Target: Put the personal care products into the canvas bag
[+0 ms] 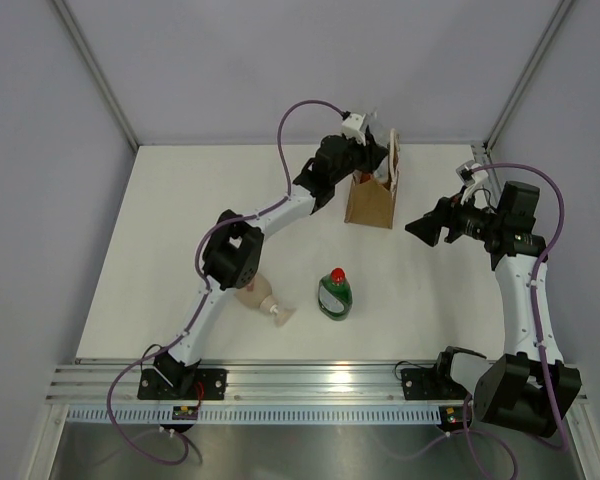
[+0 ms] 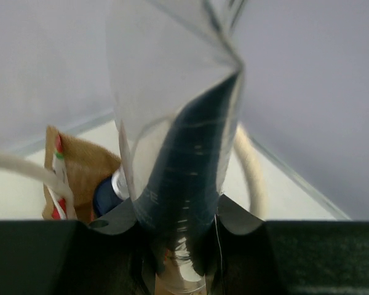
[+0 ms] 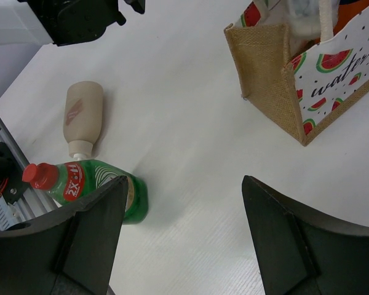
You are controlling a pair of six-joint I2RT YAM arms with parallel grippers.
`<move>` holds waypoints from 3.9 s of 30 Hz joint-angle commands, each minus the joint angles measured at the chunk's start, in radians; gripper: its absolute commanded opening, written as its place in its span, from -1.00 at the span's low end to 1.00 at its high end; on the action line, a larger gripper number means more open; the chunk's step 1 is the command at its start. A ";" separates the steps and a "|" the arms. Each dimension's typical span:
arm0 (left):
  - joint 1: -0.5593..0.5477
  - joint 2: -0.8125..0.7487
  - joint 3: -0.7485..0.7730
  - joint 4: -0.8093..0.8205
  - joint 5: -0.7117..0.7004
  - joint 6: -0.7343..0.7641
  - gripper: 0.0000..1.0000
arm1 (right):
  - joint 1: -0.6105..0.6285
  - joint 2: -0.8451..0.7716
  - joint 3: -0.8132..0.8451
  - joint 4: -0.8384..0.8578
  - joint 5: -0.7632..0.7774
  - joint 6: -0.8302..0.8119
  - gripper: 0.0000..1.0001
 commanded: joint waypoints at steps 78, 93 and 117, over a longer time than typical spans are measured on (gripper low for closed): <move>0.011 -2.236 -1.787 -0.609 -0.561 -0.249 0.98 | 1.019 0.007 -0.220 0.222 0.776 0.238 0.99; 0.011 -2.230 -1.785 -0.619 -0.549 -0.267 0.98 | 1.073 0.093 -0.166 0.248 0.881 0.249 -0.54; 0.011 -1.969 -1.879 -0.243 -0.176 -0.213 0.98 | 0.769 0.046 0.037 -0.002 0.385 -0.053 -1.00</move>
